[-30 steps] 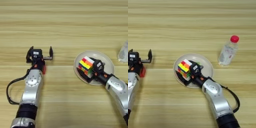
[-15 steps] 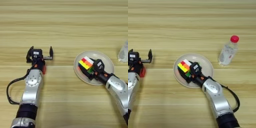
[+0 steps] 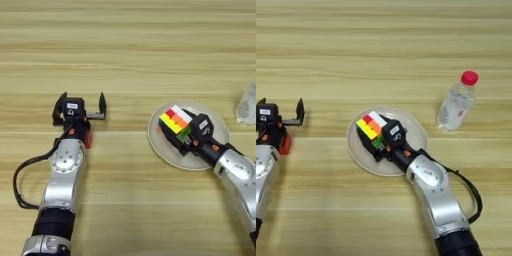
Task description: Move the objects on the table
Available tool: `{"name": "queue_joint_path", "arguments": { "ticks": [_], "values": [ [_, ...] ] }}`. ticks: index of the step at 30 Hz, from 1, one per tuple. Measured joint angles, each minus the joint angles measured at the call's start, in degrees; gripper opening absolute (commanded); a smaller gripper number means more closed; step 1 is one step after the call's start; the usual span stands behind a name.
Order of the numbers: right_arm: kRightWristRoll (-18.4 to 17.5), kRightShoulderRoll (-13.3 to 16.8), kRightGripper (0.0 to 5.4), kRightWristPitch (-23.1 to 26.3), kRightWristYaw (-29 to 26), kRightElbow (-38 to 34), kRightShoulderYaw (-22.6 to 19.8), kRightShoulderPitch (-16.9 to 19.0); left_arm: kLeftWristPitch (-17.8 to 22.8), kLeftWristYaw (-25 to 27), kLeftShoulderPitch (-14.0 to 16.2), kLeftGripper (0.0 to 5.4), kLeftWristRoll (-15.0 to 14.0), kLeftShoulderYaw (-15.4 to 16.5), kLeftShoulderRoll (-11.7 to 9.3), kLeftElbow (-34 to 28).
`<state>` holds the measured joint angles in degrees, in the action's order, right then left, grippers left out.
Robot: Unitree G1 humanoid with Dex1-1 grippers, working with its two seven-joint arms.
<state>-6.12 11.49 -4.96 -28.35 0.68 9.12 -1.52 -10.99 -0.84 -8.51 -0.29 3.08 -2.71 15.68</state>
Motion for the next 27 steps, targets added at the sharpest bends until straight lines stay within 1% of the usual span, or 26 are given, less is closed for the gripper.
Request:
{"name": "queue_joint_path", "arguments": {
  "ticks": [6,10,14,16,23,27],
  "values": [
    [-1.1,1.7,3.34,1.2,1.6,-5.6,-3.8,3.9,-0.1,0.0,0.0,5.40,0.0,0.0,0.0,0.0],
    [-2.9,2.6,3.34,2.3,2.6,-10.2,-7.3,8.4,-0.2,0.0,0.0,5.40,0.0,0.1,0.0,0.0],
    [-3.2,3.6,3.34,3.1,3.7,-12.3,-9.7,11.2,-0.3,0.0,0.0,5.40,-0.1,0.1,0.0,0.0],
    [-3.2,3.9,3.34,3.2,4.3,-12.4,-10.6,11.8,-0.3,0.0,0.0,5.40,-0.1,0.1,-0.1,0.0],
    [-3.6,4.9,3.34,3.2,6.6,-12.3,-15.9,14.0,-0.4,0.0,0.0,5.40,-0.1,0.4,-0.1,0.0],
    [-4.1,5.0,3.34,3.2,6.9,-11.8,-17.4,14.6,-0.5,0.0,0.0,5.40,-0.1,0.7,-0.1,0.0]
  ]
}}
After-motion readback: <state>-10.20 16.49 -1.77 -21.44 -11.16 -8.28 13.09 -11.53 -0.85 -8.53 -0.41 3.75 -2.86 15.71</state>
